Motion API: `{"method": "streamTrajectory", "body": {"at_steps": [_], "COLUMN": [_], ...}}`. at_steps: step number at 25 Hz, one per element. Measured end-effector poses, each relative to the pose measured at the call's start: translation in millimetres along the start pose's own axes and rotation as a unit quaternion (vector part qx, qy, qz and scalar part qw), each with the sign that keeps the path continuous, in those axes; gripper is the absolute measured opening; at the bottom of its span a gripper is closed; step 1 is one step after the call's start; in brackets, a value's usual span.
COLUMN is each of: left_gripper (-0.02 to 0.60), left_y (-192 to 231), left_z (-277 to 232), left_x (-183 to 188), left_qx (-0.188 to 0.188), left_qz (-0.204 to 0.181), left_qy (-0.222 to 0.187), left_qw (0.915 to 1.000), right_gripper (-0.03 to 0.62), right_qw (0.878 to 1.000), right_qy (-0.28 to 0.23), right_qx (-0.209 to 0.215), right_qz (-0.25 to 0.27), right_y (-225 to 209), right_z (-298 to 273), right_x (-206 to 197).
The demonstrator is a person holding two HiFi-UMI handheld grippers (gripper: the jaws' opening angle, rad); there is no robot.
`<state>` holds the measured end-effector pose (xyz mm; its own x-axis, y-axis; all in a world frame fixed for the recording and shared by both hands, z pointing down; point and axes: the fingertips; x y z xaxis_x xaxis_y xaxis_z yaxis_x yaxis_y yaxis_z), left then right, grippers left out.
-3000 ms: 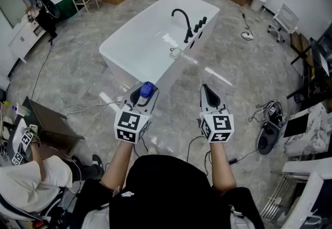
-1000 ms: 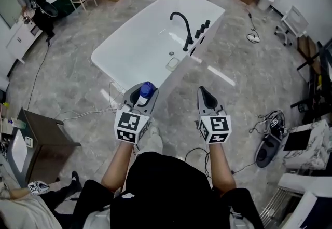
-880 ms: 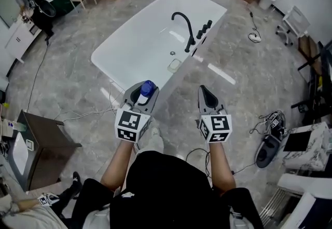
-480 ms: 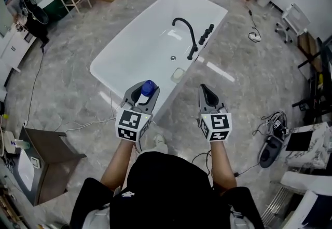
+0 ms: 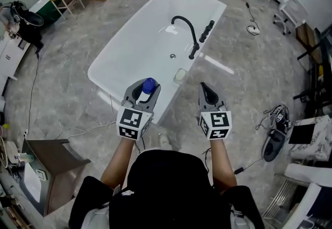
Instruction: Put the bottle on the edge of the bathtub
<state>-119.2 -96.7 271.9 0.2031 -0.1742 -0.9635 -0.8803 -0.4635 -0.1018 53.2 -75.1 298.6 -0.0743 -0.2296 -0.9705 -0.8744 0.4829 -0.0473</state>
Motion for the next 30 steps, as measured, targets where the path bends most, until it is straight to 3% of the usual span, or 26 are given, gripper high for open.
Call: {"method": "streamTrajectory", "body": {"at_steps": [9, 15, 30], "left_gripper": [0.163, 0.163, 0.163], "left_y": [-18.1, -25.4, -59.3], "left_z": [-27.7, -49.7, -105.8], "left_x": [-22.6, -43.2, -119.9], "left_qx": [-0.017, -0.008, -0.002], "left_qz": [0.012, 0.014, 0.027], "left_qy": [0.025, 0.053, 0.111], "left_qw": [0.9995, 0.9985, 0.9935], "right_gripper": [0.025, 0.025, 0.025], "right_qw": [1.000, 0.999, 0.992], "right_qy": [0.016, 0.033, 0.102], "right_qx": [0.005, 0.023, 0.062], "right_qz": [-0.013, -0.025, -0.047], "right_y": [-18.0, -35.3, -74.9], "right_z": [-12.3, -28.0, -56.3], "right_x": [-20.9, -36.8, -101.9]}}
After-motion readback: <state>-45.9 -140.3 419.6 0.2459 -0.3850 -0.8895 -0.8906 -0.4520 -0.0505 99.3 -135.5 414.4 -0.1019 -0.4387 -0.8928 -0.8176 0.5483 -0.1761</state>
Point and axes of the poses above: the fingertips, and each gripper's own axes: z backward along the fingers, y to its left, x out of its top, and after that the axes turned 15 degrees about x, right-handed
